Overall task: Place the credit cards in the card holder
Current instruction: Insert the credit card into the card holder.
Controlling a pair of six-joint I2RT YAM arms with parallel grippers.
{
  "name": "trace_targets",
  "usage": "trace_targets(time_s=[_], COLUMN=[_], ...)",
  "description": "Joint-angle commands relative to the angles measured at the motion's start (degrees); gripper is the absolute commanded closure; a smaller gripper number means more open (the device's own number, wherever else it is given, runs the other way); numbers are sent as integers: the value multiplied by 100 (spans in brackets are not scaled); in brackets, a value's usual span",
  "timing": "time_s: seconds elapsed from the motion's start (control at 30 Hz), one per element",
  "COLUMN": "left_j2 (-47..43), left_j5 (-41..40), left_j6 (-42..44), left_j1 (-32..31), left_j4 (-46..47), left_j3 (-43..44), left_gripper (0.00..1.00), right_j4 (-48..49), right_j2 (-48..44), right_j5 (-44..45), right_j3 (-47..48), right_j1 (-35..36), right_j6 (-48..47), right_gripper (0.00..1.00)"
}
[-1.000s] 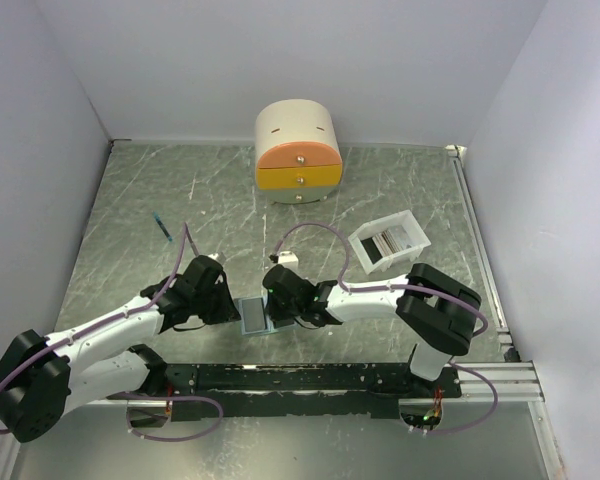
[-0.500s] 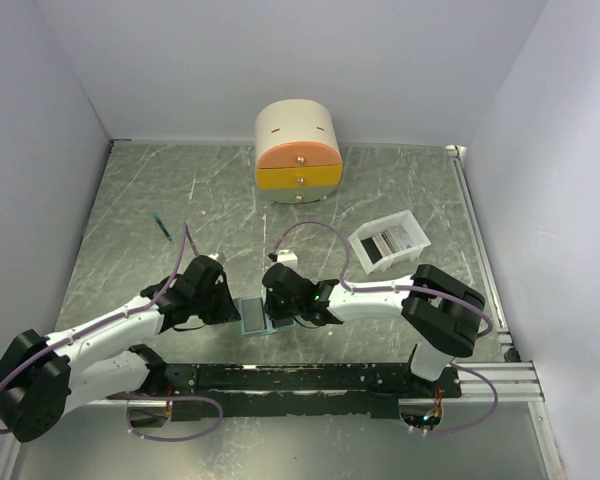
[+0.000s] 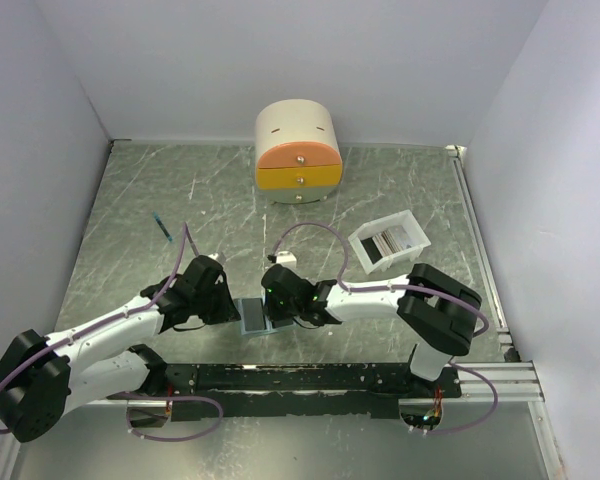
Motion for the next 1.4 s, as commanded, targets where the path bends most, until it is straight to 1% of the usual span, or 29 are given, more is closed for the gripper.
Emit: trace_targets(time_s=[0.0,0.13,0.4,1.13,1.37], left_j2=[1,112,-12,174,87], left_j5=[-171,-170,82,334,357], left_j6=[46,41,28,41,24], left_j1=[36,40,36,36,36], left_j4=[-123,-132,167,468,498], left_j3=[51,66,3,4,15], left_gripper=[81,81,81,82,82], right_j4=[-12,-47,-19,3,-1], right_j2=[156,237,208,182,229], right_j5=[60,50,61,53,39], right_j3=[123,114,81,59,95], right_j1=[37,37,59,70,74], right_j6=[35,43,52,53,27], right_gripper=[93,94,94,95,95])
